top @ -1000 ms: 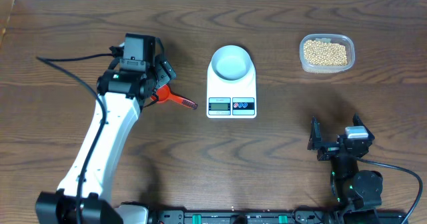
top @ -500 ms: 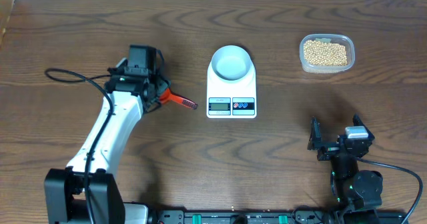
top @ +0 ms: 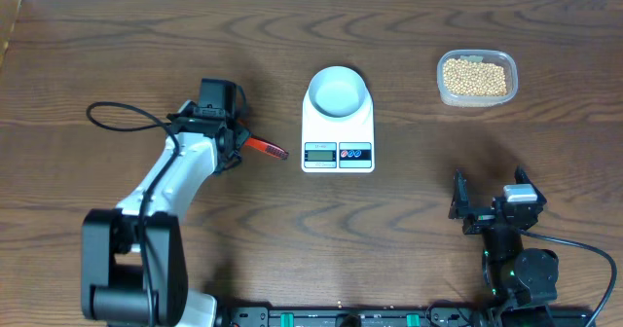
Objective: Scoop item into bowl and weigh 50g on scale
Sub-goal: 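Close the left gripper on the red scoop's rim and lift it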
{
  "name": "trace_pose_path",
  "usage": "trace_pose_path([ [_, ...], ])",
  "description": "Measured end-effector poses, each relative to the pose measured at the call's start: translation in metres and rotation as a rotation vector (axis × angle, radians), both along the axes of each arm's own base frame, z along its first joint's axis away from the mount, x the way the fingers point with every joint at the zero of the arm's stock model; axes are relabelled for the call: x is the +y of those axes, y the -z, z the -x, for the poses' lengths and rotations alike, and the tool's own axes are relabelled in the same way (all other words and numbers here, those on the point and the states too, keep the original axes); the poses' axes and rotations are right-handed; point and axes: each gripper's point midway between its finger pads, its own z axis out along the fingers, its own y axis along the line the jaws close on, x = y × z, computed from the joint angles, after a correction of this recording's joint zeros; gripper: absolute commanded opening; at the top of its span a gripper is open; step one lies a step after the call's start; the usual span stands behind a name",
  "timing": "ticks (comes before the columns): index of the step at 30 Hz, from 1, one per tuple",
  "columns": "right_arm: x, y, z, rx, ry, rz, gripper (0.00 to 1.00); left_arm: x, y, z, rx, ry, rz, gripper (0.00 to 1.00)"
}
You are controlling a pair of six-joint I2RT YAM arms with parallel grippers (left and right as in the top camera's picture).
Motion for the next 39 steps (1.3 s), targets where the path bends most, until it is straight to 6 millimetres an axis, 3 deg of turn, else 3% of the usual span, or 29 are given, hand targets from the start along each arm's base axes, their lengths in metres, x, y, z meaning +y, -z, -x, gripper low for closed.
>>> trace_pose_path([
  [6,0.0,0.0,0.0,0.0,0.0,0.0,0.99,-0.001,0.022,-0.003,0.031,-0.012,0.004,0.49],
  [10,0.0,0.0,0.0,0.0,0.0,0.0,0.99,-0.002,0.03,-0.01,0.017,-0.016,0.007,0.38],
  [15,0.0,0.0,0.0,0.0,0.0,0.0,0.99,-0.002,0.035,-0.013,0.015,-0.025,0.009,0.08],
  [28,0.0,0.0,0.0,0.0,0.0,0.0,0.99,-0.001,0.035,-0.015,0.008,-0.026,0.007,0.07],
  [36,0.0,0.0,0.0,0.0,0.0,0.0,0.99,-0.003,0.034,-0.015,0.019,0.092,-0.024,0.07],
  [39,0.0,0.0,0.0,0.0,0.0,0.0,0.99,-0.005,0.024,-0.017,-0.002,0.123,-0.025,0.07],
])
